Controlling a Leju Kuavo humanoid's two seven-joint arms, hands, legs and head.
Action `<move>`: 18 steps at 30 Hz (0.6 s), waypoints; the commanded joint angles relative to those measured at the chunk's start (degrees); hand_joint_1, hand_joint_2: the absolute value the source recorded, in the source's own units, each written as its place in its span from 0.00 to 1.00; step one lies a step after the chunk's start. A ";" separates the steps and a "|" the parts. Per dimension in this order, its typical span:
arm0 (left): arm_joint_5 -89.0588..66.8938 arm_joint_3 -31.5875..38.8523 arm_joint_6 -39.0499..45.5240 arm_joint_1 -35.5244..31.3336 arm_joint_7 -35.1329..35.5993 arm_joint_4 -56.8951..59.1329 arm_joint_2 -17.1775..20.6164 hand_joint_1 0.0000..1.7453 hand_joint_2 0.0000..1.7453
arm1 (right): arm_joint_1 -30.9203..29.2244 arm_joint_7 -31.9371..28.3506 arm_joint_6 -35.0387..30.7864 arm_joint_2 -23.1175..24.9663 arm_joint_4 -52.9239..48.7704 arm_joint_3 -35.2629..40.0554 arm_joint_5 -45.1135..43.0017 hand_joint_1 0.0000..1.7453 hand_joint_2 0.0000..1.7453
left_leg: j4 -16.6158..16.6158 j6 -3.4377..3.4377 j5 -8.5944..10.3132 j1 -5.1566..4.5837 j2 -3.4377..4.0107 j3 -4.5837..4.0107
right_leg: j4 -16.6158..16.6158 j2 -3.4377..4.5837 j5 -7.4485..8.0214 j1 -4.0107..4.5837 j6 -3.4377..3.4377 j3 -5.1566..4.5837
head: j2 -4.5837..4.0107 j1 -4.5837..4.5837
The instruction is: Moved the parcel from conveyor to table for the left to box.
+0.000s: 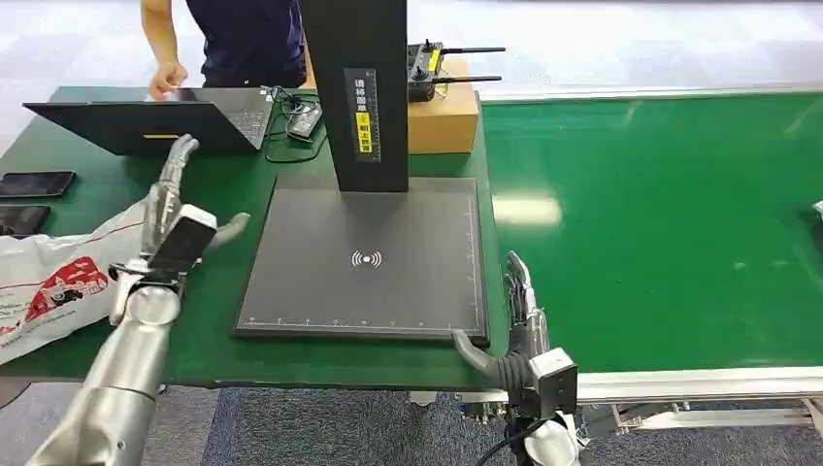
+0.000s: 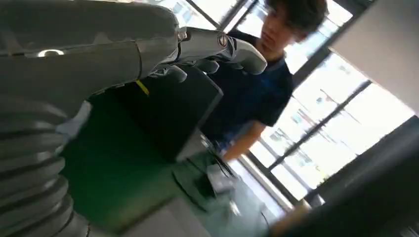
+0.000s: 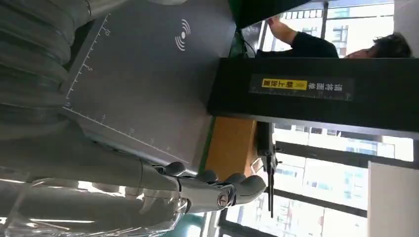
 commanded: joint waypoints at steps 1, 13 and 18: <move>3.43 -12.22 -0.32 12.22 -1.79 -8.87 -6.67 0.00 1.00 | 1.88 0.58 -0.20 -0.87 0.16 -3.51 0.62 0.00 1.00 | -0.12 -0.09 0.02 -0.01 -0.21 0.17 | -0.13 -0.17 -0.04 -0.03 0.12 0.22 | 0.00 0.04; 3.00 -13.58 -0.25 14.73 -0.18 -9.66 -7.56 0.00 1.00 | 2.10 0.78 -1.79 -0.58 -0.55 -4.33 2.46 0.00 1.00 | -0.05 -0.13 -0.01 0.06 -0.15 0.10 | -0.10 -0.09 -0.01 0.03 0.12 0.15 | 0.00 0.04; 3.00 -13.58 -0.25 14.73 -0.18 -9.66 -7.56 0.00 1.00 | 2.10 0.78 -1.79 -0.58 -0.55 -4.33 2.46 0.00 1.00 | -0.10 -0.15 0.01 0.06 -0.18 0.15 | -0.12 -0.11 -0.02 0.04 0.14 0.20 | 0.00 0.04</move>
